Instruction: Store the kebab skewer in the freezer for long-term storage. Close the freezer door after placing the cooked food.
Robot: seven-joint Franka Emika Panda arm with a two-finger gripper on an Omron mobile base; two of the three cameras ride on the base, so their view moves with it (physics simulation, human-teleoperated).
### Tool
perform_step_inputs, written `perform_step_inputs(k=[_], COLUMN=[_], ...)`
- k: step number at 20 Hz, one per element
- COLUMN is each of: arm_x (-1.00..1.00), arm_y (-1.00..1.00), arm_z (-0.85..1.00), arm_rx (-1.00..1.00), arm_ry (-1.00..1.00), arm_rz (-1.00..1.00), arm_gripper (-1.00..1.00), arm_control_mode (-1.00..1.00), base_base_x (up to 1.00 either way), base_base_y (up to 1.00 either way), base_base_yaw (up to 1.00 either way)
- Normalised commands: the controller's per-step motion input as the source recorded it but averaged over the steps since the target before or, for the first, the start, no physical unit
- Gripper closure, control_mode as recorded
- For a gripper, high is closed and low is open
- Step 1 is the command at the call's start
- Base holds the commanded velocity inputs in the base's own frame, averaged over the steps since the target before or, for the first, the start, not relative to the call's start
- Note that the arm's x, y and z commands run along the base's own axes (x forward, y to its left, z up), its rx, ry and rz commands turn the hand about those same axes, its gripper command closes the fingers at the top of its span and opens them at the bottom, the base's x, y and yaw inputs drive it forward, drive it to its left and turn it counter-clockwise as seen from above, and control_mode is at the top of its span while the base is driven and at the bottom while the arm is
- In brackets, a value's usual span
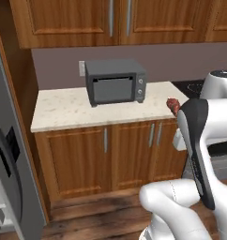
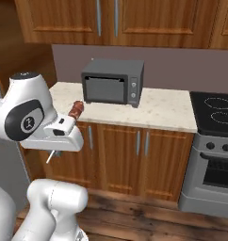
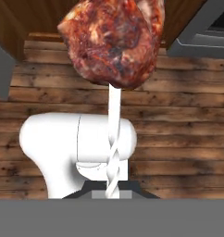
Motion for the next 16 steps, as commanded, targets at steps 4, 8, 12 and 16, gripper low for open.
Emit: perform_step_inputs(k=[4, 8, 12, 16], arm_x=[0.0, 0.0, 0.0, 0.0], arm_y=[0.0, 0.0, 0.0, 0.0], arm_z=[0.0, 0.0, 0.0, 0.0], arm_rx=[0.0, 0.0, 0.0, 0.0], arm_ry=[0.0, 0.0, 0.0, 0.0], arm_rz=[0.0, 0.0, 0.0, 0.0], arm_gripper=[1.0, 1.0, 1.0, 1.0], arm_control_mode=[1.0, 1.0, 1.0, 1.0], base_base_x=[-0.77, -0.84, -0.91, -0.9], base_base_y=[0.01, 0.07, 0.28, 0.53], base_base_yaw=[0.0, 0.02, 0.08, 0.06])
